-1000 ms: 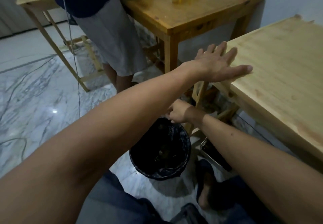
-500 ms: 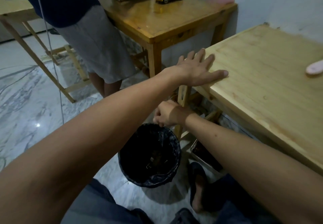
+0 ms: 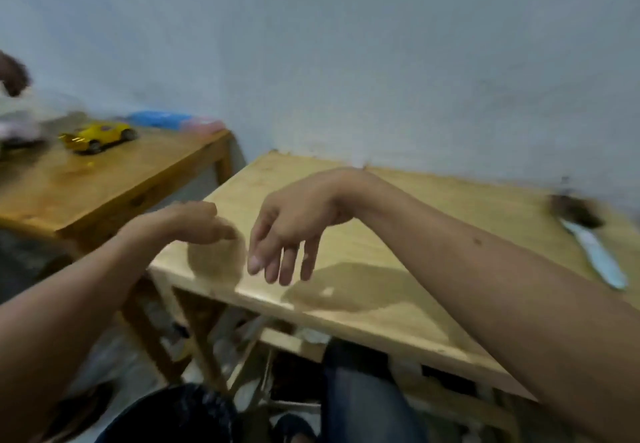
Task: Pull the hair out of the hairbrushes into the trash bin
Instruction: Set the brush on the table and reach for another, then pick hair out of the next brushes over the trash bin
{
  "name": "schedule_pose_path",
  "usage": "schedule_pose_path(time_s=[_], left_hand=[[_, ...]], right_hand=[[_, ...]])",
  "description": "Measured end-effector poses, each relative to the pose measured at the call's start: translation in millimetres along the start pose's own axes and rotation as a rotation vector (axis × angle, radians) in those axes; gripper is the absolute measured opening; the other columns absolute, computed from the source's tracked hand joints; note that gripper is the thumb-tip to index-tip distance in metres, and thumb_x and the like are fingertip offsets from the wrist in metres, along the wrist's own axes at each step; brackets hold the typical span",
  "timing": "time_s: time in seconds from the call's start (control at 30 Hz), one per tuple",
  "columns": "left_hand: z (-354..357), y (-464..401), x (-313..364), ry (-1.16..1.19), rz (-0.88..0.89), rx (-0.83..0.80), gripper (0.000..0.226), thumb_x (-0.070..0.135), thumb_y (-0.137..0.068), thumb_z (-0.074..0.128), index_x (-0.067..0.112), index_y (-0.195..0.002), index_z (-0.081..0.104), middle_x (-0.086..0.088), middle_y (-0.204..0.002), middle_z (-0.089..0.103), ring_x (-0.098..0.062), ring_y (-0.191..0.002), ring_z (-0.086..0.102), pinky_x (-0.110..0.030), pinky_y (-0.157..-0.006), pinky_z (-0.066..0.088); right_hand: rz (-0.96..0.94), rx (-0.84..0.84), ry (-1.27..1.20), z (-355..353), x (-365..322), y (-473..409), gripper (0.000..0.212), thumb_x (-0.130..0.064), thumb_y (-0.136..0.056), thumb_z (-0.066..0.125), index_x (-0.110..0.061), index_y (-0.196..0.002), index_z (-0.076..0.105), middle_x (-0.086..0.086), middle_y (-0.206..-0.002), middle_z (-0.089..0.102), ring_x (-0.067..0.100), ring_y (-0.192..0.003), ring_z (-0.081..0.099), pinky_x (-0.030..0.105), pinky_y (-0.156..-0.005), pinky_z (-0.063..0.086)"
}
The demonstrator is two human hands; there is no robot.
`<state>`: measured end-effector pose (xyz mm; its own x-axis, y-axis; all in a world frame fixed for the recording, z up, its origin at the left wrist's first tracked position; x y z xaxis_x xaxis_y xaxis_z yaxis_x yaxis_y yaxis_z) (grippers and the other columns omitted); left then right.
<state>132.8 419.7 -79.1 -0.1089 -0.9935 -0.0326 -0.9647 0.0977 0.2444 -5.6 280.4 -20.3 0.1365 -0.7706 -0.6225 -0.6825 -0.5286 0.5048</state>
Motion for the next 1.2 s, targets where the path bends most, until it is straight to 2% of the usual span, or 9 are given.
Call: schedule_pose_path(time_s=[0.23,0.43,0.57,0.7,0.77,0.87,1.03,1.13,1.2], left_hand=[[-42,16,211,0.240,0.410,0.237,0.048,0.036,-0.097,0.062,0.009,-0.137,0.059,-0.017,-0.126,0.069,-0.033,-0.121,0.060,-0.036,-0.092,0.047],[-34,72,391,0.369,0.707,0.201,0.038,0.040,-0.097,0.059,0.012,-0.121,0.070,-0.015,-0.119,0.073,-0.032,-0.107,0.067,-0.040,-0.088,0.055],[-10,111,483,0.404,0.825,0.065,0.052,0.053,-0.096,0.058,0.005,-0.111,0.071,-0.014,-0.106,0.072,-0.030,-0.097,0.067,-0.038,-0.078,0.054],[13,131,527,0.479,0.792,-0.064,0.055,0.062,-0.087,0.066,0.013,-0.066,0.051,-0.004,-0.064,0.046,-0.022,-0.061,0.047,-0.035,-0.050,0.030],[17,137,534,0.521,0.790,-0.094,0.047,0.057,-0.084,0.073,0.012,-0.080,0.060,-0.004,-0.073,0.054,-0.021,-0.070,0.054,-0.035,-0.053,0.037],[18,139,533,0.645,0.793,-0.184,0.034,0.037,-0.081,0.079,0.009,-0.098,0.071,-0.007,-0.093,0.069,-0.023,-0.088,0.065,-0.036,-0.068,0.053],[16,129,496,1.047,0.610,-0.376,0.016,0.021,-0.090,0.070,0.007,-0.096,0.067,-0.003,-0.083,0.066,-0.014,-0.071,0.061,-0.021,-0.053,0.045],[6,120,463,1.309,0.530,-0.355,0.005,0.010,-0.095,0.067,0.005,-0.096,0.064,-0.004,-0.075,0.063,-0.014,-0.061,0.059,-0.021,-0.047,0.046],[3,115,438,1.434,0.485,-0.354,0.007,0.000,-0.095,0.063,0.003,-0.101,0.060,-0.010,-0.077,0.063,-0.019,-0.057,0.059,-0.025,-0.045,0.051]], right_hand=[[0.269,0.660,-0.098,-101,153,148,0.024,-0.021,-0.098,0.067,-0.001,-0.108,0.074,0.013,-0.103,0.077,0.029,-0.090,0.079,0.038,-0.070,0.066],[0.684,1.148,0.009,-141,298,280,0.032,-0.028,-0.091,0.066,-0.001,-0.105,0.075,0.015,-0.096,0.077,0.029,-0.079,0.075,0.041,-0.073,0.065],[0.908,1.141,-0.069,-124,362,321,0.045,-0.052,-0.089,0.069,-0.010,-0.093,0.053,0.008,-0.093,0.066,0.027,-0.079,0.066,0.036,-0.064,0.055],[0.833,1.068,-0.299,-101,394,306,0.042,-0.038,-0.082,0.083,-0.008,-0.074,0.055,0.011,-0.076,0.063,0.022,-0.061,0.062,0.034,-0.057,0.056],[0.778,1.137,-0.413,-100,402,303,0.026,-0.016,-0.082,0.082,-0.005,-0.076,0.059,0.016,-0.079,0.067,0.024,-0.058,0.065,0.030,-0.048,0.056],[0.691,1.163,-0.584,-97,402,293,0.019,-0.008,-0.080,0.078,0.003,-0.085,0.064,0.020,-0.074,0.070,0.028,-0.055,0.067,0.034,-0.055,0.060],[0.567,1.142,-0.613,-110,374,269,0.034,-0.020,-0.066,0.083,0.000,-0.092,0.074,0.024,-0.091,0.078,0.034,-0.077,0.078,0.054,-0.079,0.064],[0.448,1.075,-0.616,-118,342,243,0.029,-0.015,-0.069,0.083,-0.002,-0.095,0.076,0.019,-0.094,0.080,0.034,-0.088,0.079,0.050,-0.082,0.064],[0.373,1.032,-0.605,-123,319,224,0.027,-0.012,-0.073,0.084,-0.004,-0.097,0.075,0.015,-0.095,0.080,0.029,-0.080,0.079,0.044,-0.081,0.065]])
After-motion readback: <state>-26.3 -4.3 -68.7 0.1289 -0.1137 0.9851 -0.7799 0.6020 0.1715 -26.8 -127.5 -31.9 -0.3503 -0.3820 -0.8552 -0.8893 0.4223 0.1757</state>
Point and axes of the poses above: each hand's wrist, its own y-axis away from the middle knuckle, its own z-axis out of the palm, x = y × z, the point moved 9 cm from there along -y, towards the middle knuckle
